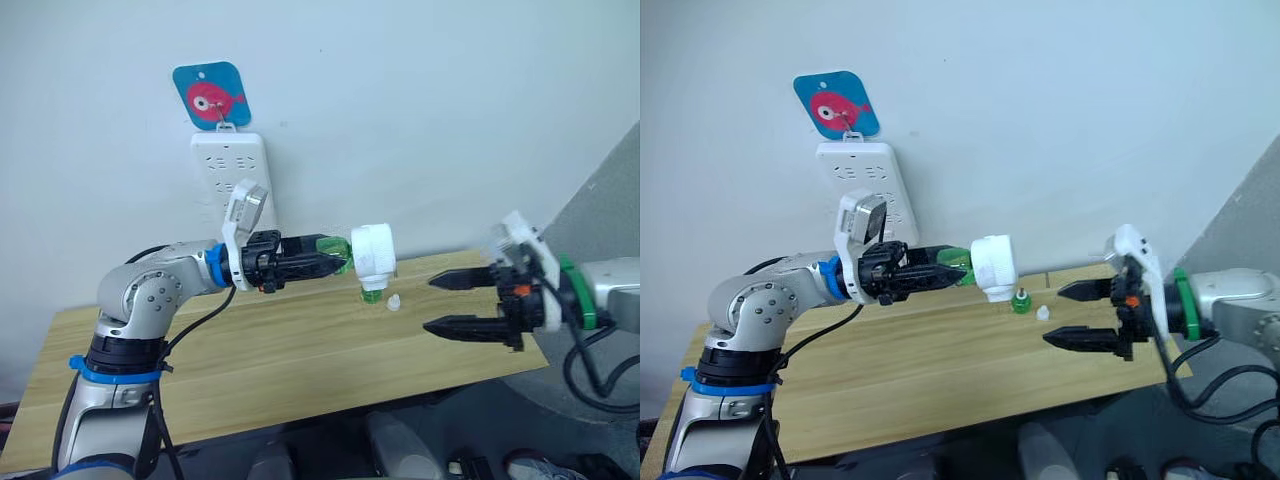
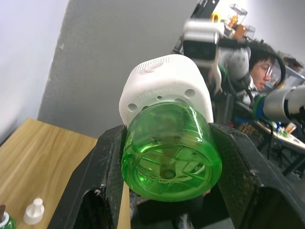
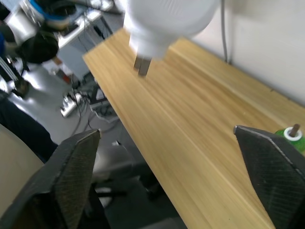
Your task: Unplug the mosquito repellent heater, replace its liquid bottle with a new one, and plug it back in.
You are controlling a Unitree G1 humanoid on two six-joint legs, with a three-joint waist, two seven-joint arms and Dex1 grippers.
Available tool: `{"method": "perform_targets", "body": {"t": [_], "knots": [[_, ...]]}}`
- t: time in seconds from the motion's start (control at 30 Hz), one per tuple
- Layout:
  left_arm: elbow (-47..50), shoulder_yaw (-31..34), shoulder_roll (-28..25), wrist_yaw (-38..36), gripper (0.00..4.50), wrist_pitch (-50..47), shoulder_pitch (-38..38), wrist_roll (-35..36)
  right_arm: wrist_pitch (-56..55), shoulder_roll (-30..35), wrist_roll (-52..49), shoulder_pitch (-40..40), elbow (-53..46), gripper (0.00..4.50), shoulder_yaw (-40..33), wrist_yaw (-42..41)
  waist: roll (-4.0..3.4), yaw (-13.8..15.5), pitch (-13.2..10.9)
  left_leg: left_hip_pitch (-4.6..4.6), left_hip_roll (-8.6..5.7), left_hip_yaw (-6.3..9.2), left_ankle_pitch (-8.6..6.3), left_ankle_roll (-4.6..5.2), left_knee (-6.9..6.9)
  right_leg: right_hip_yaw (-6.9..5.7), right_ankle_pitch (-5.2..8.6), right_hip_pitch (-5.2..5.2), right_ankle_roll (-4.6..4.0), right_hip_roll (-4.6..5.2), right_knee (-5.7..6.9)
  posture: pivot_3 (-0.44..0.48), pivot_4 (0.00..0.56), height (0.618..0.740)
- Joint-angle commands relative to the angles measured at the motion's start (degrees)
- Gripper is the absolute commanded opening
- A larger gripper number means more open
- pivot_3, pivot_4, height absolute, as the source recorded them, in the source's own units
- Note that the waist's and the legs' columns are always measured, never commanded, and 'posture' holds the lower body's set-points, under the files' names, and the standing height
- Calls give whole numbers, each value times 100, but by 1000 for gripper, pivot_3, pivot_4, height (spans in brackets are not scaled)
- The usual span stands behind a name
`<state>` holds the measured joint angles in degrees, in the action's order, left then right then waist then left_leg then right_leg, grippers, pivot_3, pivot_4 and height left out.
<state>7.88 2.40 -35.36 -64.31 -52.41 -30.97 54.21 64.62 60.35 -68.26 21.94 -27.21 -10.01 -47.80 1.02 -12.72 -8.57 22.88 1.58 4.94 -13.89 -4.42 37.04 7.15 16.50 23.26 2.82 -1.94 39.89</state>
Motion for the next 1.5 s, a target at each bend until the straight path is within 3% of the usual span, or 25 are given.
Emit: {"method": "perform_targets", "body": {"t": [0.03,0.43,1.0,1.17,1.4,1.5], "knots": [[174,-43,-119,-295,2303,13,-7,35,254,-240,-734,555,363,4500,-225,441,0,-13,0,-1,0,0,0,0,0,0,0,0,0,0,0,-262,85,740],[354,-127,-76,-399,2303,68,-38,9,820,-1106,-2728,1630,1205,4500,429,2352,0,-34,0,3,1,1,0,1,-1,1,-1,0,-3,0,-1,-247,83,740],[443,-77,52,-258,2303,83,-56,51,713,-1440,-3570,1726,1372,4500,1007,2965,-1,-3,0,4,2,2,0,1,-1,0,-1,0,-2,-1,-1,-227,74,740],[461,-52,87,-203,2303,91,-45,68,727,-1438,-3687,1751,1398,2947,1052,2992,-1,2,1,3,2,2,0,1,-1,0,-1,0,-2,-1,-1,-221,69,740],[490,-51,181,-144,2303,179,-69,-3,690,-1437,-3877,1727,1404,2945,1099,3085,-1,4,1,4,2,2,0,1,-1,0,-1,0,-2,-1,-1,-219,65,740],[441,-268,87,-203,2303,514,-96,-503,652,-1406,-4021,1691,1435,2945,1123,3195,-2,4,1,4,2,2,0,1,-1,0,-2,0,-4,-1,0,-218,66,740]]}}
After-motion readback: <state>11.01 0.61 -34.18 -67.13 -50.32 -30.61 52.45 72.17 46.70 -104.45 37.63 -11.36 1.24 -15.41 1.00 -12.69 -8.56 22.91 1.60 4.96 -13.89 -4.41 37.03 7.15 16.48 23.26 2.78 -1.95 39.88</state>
